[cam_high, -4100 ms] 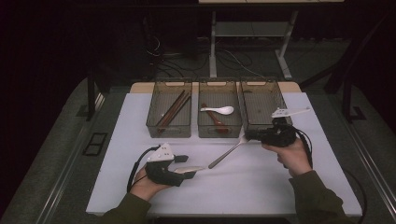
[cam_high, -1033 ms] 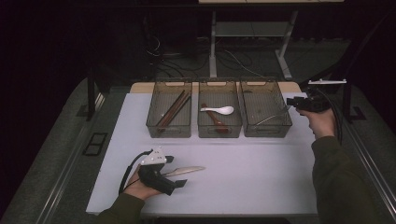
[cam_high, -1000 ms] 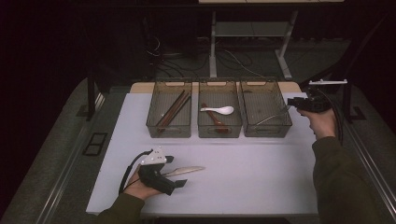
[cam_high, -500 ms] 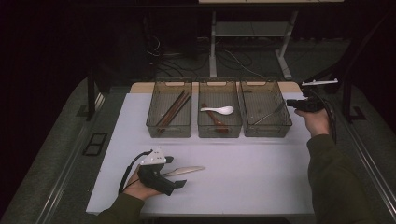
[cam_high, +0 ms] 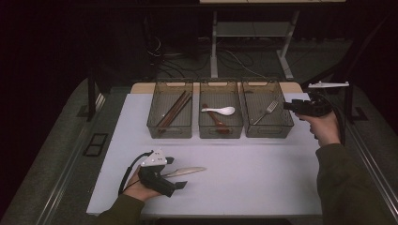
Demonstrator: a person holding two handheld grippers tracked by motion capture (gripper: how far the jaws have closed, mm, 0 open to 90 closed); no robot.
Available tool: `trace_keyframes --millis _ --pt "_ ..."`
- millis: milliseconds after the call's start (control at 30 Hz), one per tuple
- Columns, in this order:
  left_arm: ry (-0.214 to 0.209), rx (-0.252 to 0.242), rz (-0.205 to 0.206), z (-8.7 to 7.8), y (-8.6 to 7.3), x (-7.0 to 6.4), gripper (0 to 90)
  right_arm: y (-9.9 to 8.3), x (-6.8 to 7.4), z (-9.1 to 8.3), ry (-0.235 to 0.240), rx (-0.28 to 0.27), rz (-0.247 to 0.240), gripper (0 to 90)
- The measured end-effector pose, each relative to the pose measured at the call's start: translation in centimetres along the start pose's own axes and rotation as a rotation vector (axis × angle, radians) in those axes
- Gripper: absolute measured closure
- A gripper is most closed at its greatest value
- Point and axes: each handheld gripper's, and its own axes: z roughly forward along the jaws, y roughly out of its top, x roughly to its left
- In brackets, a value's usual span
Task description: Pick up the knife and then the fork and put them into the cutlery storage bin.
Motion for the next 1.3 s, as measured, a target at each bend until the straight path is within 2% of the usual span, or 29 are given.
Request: trace_keyframes --millis 67,167,200,267,433,500,567,733,933,1033,1233,1300 --pt "0.005 0.005 0.011 -0.1 -0.1 0.1 4.4 -0.4 0.6 -0.4 0.024 -0.006 -0.011 39.7" --pt "0.020 0.023 0.041 -0.3 -0.1 0.3 10.1 -1.2 1.9 -0.9 0.038 0.000 -0.046 36.4" --pt "0.022 0.027 0.042 -0.4 -0.1 0.3 14.1 -1.5 2.3 -1.1 0.055 0.005 -0.053 36.0" --pt "0.025 0.033 0.039 -0.8 -0.2 0.5 16.1 -2.1 3.1 -1.3 0.082 0.004 -0.072 29.0" --pt "0.013 0.057 0.045 -1.4 -0.4 1.1 32.3 -3.8 5.0 -1.5 0.114 0.000 -0.125 26.6" --pt "0.016 0.072 0.036 -1.6 -0.6 1.4 37.0 -4.5 5.7 -1.6 0.137 0.000 -0.136 25.4" --pt "0.029 0.093 0.052 -1.9 -0.7 1.8 43.1 -5.3 6.4 -1.7 0.154 -0.001 -0.157 25.0" --pt "0.024 0.108 0.030 -2.4 -1.2 2.7 56.6 -7.3 7.8 -1.8 0.196 0.003 -0.175 22.9" --pt "0.039 0.150 0.056 -3.0 -1.8 2.8 60.4 -9.9 8.8 -1.7 0.223 0.015 -0.196 21.2" --pt "0.025 0.154 0.048 -3.2 -2.3 3.1 63.8 -11.0 9.5 -1.8 0.237 0.035 -0.223 20.8" --pt "0.023 0.176 0.046 -3.0 -2.7 3.2 67.1 -12.3 10.5 -1.5 0.268 0.075 -0.265 20.4" --pt "0.035 0.188 0.069 -2.9 -2.6 3.0 68.1 -12.5 10.7 -1.3 0.259 0.083 -0.272 20.3"
